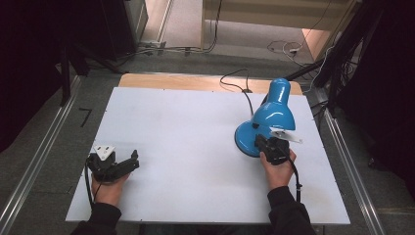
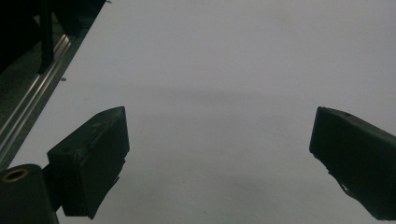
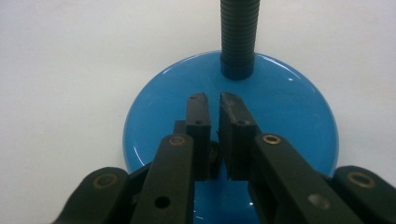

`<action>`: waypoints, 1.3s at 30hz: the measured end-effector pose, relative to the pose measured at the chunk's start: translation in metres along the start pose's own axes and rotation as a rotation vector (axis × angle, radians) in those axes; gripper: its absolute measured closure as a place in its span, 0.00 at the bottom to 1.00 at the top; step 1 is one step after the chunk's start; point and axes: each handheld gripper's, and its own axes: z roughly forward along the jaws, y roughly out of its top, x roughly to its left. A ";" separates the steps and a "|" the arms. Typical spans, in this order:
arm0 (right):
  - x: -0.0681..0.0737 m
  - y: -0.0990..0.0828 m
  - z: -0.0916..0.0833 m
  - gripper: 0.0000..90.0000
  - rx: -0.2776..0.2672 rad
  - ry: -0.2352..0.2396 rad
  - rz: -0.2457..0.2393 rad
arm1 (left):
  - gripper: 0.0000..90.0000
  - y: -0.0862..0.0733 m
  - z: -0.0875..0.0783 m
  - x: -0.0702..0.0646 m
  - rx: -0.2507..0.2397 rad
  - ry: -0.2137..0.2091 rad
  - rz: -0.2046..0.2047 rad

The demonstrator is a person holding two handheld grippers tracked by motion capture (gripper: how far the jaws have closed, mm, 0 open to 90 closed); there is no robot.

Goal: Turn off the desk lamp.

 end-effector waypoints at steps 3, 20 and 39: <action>0.000 0.002 -0.001 0.84 -0.006 0.008 0.001 | 0.06 0.000 0.000 0.000 0.002 0.001 0.001; 0.002 0.005 -0.003 0.50 -0.007 0.036 0.016 | 0.06 0.000 0.000 0.000 0.001 0.003 0.001; 0.002 0.005 -0.004 0.33 -0.001 0.033 0.012 | 0.06 0.000 0.000 0.000 0.000 0.004 0.000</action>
